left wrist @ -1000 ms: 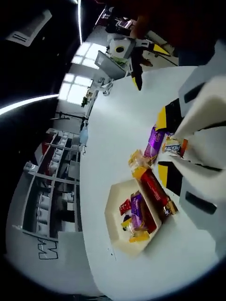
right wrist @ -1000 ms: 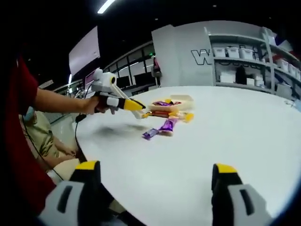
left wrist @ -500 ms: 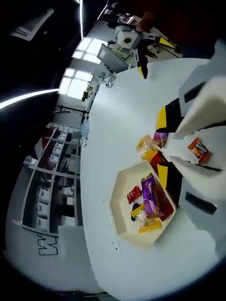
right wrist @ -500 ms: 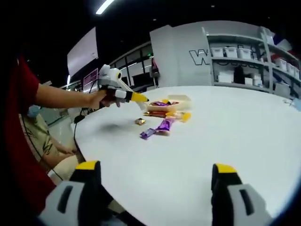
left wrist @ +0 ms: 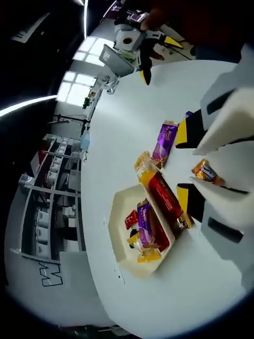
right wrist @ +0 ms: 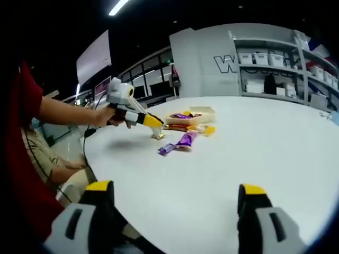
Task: Place the target food into the container with the food tongs after gripping and lifting it, then release it inside without dropping or visibly crushing the food.
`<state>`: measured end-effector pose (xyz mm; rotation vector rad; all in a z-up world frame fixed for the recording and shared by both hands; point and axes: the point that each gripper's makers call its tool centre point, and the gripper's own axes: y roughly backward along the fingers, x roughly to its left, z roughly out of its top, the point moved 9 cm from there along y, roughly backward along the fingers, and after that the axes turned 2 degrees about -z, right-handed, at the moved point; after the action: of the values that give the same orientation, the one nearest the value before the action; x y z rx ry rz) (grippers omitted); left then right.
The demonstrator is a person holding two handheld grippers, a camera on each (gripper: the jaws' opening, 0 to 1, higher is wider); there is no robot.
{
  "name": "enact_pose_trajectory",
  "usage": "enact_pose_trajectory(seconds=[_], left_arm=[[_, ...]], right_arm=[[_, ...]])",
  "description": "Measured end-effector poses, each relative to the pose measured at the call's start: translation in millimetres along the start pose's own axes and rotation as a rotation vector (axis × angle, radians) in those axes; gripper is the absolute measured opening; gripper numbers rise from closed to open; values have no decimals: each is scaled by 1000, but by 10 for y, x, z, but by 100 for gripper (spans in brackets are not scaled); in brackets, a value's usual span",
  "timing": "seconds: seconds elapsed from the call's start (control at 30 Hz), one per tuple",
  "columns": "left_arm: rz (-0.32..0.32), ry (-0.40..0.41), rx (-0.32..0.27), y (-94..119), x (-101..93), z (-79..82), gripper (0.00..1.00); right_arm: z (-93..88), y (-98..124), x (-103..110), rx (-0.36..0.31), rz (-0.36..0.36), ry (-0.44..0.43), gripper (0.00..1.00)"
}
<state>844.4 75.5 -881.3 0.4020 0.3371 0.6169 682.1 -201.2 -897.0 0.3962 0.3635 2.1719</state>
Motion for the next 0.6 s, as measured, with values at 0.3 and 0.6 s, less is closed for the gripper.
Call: enact_pose_trajectory(seconds=[0.3,0.6], left_arm=[[-12,-93,12,136,32,-71,25],[16,20,-8,315,-64,-193,25]], right_arm=[[15,10,34,-2,4,10,95],[14,31,95,0,10,17,95]])
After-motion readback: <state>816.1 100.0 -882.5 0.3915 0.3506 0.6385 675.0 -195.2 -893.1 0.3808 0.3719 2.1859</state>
